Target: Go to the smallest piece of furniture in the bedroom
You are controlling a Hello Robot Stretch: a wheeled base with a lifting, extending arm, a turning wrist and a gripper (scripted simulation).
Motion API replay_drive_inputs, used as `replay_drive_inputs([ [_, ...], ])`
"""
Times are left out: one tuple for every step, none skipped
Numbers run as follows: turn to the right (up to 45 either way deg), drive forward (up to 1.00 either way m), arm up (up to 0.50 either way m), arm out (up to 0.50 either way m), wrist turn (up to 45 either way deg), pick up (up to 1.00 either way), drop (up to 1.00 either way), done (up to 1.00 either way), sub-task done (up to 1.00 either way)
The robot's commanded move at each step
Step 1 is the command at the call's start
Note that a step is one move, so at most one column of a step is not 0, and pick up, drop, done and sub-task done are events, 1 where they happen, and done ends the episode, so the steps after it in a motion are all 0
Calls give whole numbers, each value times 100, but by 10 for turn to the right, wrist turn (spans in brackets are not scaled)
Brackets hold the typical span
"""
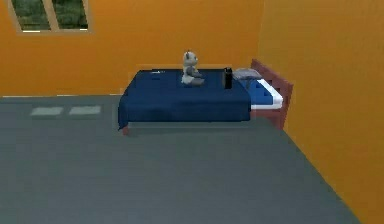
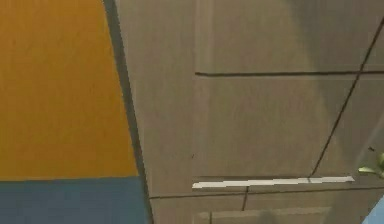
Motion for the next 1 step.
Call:
replay_drive_inputs([
  [60, 0, 0, 0, 0, 0, 0, 0, 0],
])
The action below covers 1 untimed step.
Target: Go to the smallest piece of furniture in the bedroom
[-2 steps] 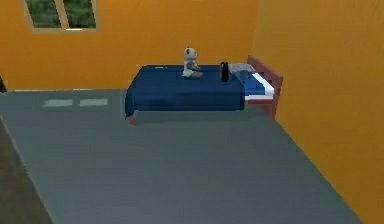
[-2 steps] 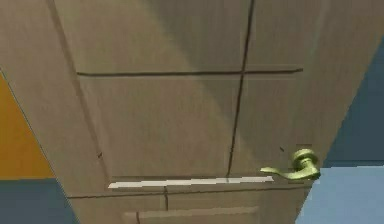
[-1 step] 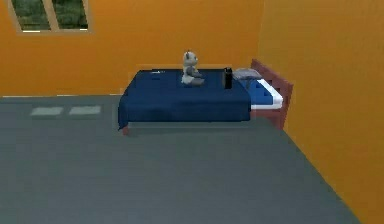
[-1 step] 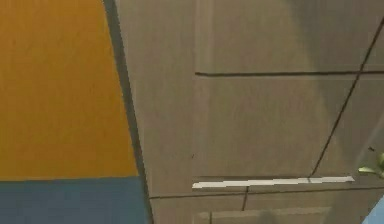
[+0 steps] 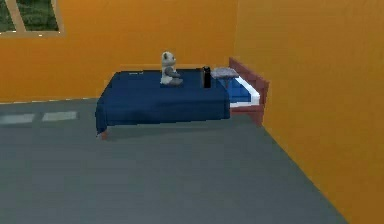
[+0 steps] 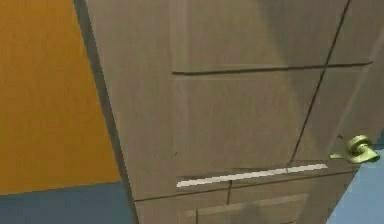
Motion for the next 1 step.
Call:
replay_drive_inputs([
  [0, 100, 0, 0, 0, 0, 0, 0, 0],
])
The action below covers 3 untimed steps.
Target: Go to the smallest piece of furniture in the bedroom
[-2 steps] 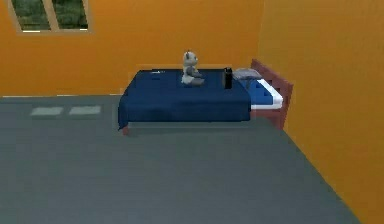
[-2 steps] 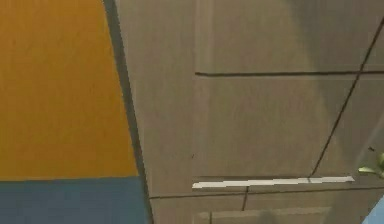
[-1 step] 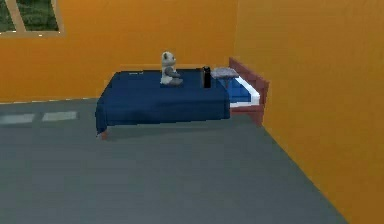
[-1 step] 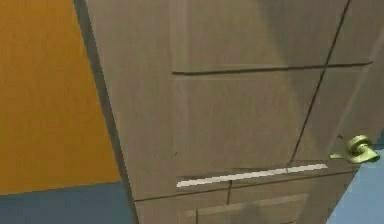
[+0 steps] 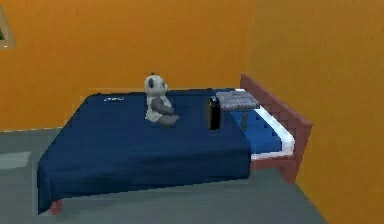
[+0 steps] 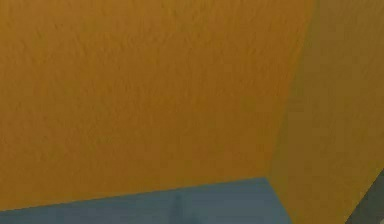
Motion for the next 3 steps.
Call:
replay_drive_inputs([
  [60, 0, 0, 0, 0, 0, 0, 0, 0],
  [0, 60, 0, 0, 0, 0, 0, 0, 0],
  [-450, 0, 0, 0, 0, 0, 0, 0, 0],
])
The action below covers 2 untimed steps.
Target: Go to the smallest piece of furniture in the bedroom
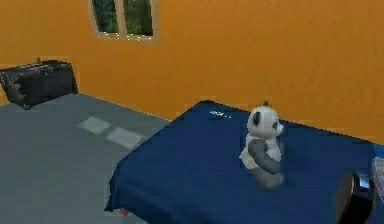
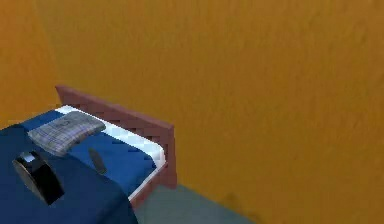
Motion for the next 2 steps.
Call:
replay_drive_inputs([
  [-450, 0, 0, 0, 0, 0, 0, 0, 0],
  [-360, 0, 0, 0, 0, 0, 0, 0, 0],
])
